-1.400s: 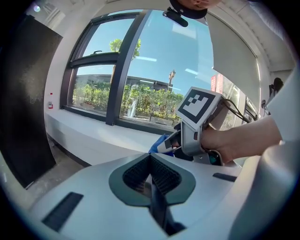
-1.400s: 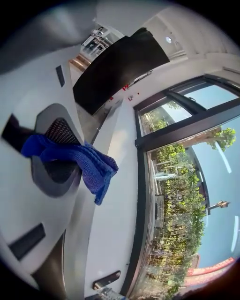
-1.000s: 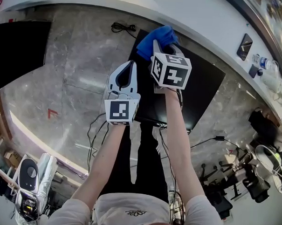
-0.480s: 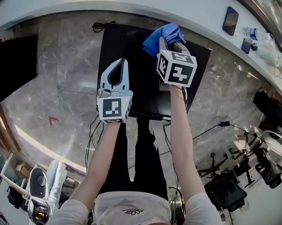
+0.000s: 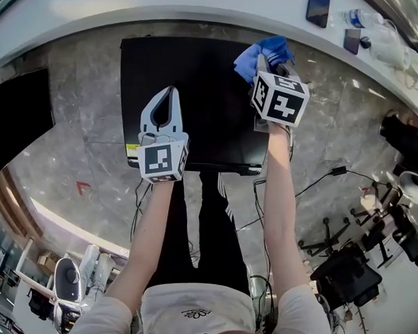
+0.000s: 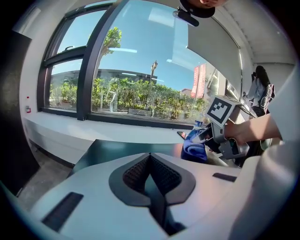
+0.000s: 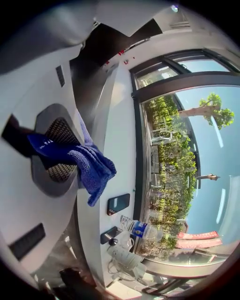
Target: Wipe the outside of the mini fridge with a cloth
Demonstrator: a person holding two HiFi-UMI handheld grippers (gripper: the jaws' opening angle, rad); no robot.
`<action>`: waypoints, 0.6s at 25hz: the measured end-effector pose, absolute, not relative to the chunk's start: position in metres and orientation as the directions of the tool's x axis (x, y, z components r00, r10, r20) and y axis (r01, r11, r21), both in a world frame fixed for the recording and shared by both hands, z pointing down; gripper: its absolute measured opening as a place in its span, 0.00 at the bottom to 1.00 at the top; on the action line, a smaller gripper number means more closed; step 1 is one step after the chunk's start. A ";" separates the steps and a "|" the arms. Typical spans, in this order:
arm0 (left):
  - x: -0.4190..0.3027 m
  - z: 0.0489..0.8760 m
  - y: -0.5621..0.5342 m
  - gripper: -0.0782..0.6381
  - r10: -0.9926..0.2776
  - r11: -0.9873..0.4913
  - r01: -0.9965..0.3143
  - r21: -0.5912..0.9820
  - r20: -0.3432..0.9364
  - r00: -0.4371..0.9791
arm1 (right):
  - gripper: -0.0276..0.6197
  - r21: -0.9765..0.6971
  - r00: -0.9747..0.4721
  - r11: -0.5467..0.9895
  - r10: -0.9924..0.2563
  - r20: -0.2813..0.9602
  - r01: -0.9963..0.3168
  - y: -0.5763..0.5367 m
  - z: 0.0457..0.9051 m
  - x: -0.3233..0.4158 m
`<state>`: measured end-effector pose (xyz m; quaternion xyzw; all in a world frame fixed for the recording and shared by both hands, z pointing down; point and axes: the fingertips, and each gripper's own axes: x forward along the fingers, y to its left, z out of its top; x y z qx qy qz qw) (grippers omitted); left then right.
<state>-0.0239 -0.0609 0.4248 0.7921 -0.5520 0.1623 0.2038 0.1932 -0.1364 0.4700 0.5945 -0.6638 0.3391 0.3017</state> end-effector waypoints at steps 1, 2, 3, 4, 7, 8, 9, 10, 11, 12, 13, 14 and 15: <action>-0.021 0.426 -0.060 0.12 -0.808 -0.308 -0.941 0.142 0.484 0.337 | 0.15 -0.084 -0.099 0.054 -0.585 0.805 -0.995 -0.135 0.471 0.203; -0.020 0.427 -0.060 0.12 -0.807 -0.308 -0.941 0.140 0.485 0.337 | 0.15 -0.077 -0.089 0.045 -0.585 0.807 -0.996 -0.133 0.471 0.212; -0.018 0.427 -0.059 0.12 -0.807 -0.307 -0.941 0.139 0.486 0.335 | 0.15 -0.071 -0.078 0.036 -0.584 0.808 -0.997 -0.131 0.472 0.220; -0.017 0.428 -0.059 0.12 -0.807 -0.307 -0.942 0.137 0.487 0.334 | 0.15 -0.064 -0.067 0.027 -0.585 0.808 -0.998 -0.130 0.473 0.228; -0.012 0.427 -0.060 0.12 -0.808 -0.310 -0.941 0.133 0.486 0.334 | 0.15 -0.040 -0.029 -0.006 -0.588 0.809 -0.999 -0.128 0.470 0.252; -0.011 0.426 -0.060 0.12 -0.808 -0.311 -0.941 0.131 0.485 0.335 | 0.15 -0.028 -0.012 -0.018 -0.589 0.808 -0.999 -0.127 0.468 0.259; -0.010 0.425 -0.060 0.12 -0.809 -0.312 -0.941 0.130 0.483 0.335 | 0.15 -0.015 0.005 -0.029 -0.588 0.809 -0.999 -0.126 0.467 0.266; -0.010 0.424 -0.060 0.12 -0.810 -0.311 -0.942 0.129 0.482 0.334 | 0.15 -0.003 0.021 -0.040 -0.586 0.810 -0.999 -0.125 0.467 0.272; -0.010 0.424 -0.060 0.12 -0.811 -0.311 -0.942 0.128 0.481 0.333 | 0.15 0.010 0.038 -0.052 -0.582 0.812 -0.999 -0.124 0.467 0.279; -0.011 0.424 -0.060 0.12 -0.812 -0.310 -0.942 0.127 0.480 0.332 | 0.15 0.025 0.056 -0.063 -0.577 0.815 -0.998 -0.122 0.469 0.285; -0.011 0.424 -0.060 0.12 -0.813 -0.309 -0.943 0.126 0.479 0.331 | 0.15 0.040 0.074 -0.071 -0.573 0.816 -0.997 -0.120 0.470 0.291; -0.012 0.424 -0.059 0.12 -0.814 -0.307 -0.943 0.126 0.478 0.329 | 0.15 0.054 0.087 -0.075 -0.573 0.815 -0.996 -0.118 0.470 0.295; -0.013 0.424 -0.058 0.12 -0.816 -0.306 -0.944 0.126 0.476 0.328 | 0.15 0.064 0.095 -0.073 -0.580 0.809 -0.995 -0.116 0.467 0.298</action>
